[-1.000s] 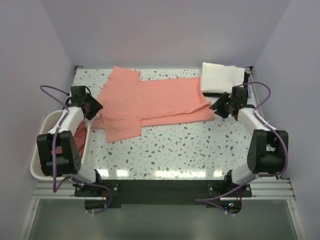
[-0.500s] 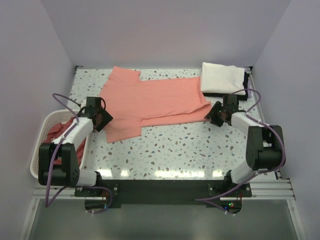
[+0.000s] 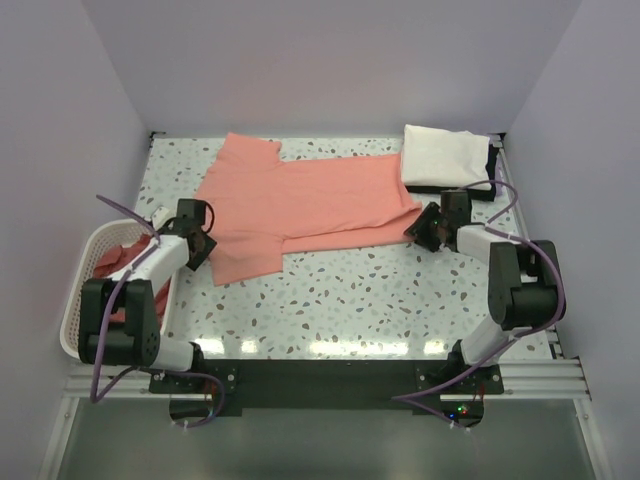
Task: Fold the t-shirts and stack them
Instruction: Fold the tshirt
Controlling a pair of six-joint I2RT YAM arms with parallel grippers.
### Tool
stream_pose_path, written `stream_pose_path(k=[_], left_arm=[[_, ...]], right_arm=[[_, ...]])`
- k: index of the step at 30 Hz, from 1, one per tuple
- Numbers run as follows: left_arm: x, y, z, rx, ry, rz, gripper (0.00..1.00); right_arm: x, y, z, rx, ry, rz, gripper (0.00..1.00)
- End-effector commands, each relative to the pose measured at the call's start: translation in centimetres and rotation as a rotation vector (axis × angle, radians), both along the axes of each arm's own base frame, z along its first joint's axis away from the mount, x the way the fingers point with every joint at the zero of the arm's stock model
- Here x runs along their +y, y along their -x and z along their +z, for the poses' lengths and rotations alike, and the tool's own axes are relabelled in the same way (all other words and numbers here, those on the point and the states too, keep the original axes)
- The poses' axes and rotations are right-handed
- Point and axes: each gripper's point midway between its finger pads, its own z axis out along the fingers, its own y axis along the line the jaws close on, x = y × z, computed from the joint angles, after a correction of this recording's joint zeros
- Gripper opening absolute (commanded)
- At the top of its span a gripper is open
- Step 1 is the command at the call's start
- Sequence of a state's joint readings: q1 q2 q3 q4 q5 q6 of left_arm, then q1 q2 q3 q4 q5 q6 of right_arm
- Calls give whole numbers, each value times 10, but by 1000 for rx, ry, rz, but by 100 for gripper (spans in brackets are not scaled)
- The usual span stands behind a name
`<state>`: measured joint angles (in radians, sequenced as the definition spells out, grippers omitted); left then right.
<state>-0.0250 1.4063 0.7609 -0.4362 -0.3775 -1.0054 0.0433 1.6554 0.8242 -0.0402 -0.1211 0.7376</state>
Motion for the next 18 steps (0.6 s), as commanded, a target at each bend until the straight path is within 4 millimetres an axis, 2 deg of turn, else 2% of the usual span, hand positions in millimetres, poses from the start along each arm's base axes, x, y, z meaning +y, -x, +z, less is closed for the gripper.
stream_pose_path(k=[1, 9, 12, 15, 18], left_arm=[[18, -8, 6, -13, -73, 114, 48], [26, -19, 0, -18, -100, 168, 42], [25, -16, -15, 24, -100, 170, 37], [24, -17, -20, 34, -98, 172, 31], [23, -21, -22, 29, -91, 161, 20]], right_arm=[[1, -10, -1, -37, 0, -17, 46], [0, -11, -5, -39, 1, -26, 46], [-2, -11, -6, -38, 11, -36, 45], [-3, -13, -6, -41, 12, -45, 42], [-4, -15, -7, -41, 17, -54, 37]])
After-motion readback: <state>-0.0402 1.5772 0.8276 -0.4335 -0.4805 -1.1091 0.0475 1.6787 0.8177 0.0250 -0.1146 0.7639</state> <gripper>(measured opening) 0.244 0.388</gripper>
